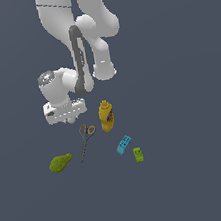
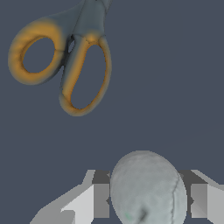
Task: Pick up a designated object from a clutter of objects.
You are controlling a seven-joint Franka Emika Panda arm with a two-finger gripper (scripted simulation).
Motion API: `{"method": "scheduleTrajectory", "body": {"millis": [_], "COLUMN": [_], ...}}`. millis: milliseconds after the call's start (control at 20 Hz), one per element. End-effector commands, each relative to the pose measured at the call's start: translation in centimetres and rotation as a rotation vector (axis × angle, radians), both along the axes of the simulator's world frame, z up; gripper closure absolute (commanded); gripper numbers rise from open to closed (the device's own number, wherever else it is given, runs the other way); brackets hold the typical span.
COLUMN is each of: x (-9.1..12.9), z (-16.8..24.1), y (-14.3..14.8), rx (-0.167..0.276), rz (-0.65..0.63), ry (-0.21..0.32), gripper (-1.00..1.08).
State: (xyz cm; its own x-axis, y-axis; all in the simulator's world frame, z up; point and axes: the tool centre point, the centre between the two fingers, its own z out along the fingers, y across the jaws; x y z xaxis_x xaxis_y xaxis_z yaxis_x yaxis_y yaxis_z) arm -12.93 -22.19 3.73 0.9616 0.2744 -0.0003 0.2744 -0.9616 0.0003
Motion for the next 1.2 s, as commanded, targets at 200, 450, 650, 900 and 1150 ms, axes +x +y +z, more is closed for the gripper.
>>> {"method": "scheduleTrajectory", "body": {"millis": [200,450,650,900,1150], "x": [0.8,1.6,2.4,3.5,4.6], "z": [3.4,7.3,11.0,15.7,20.3], "y": [1.6,3.5,5.2,7.4,9.6], "rx": [-0.001,-0.001,-0.001,-0.002,-0.001], "rz": [0.001,0.001,0.001,0.002,0.002], "ry": [-0.001,0.0,0.0,0.0,0.0], "gripper": [1.08,1.08,1.08,1.08,1.08]}}
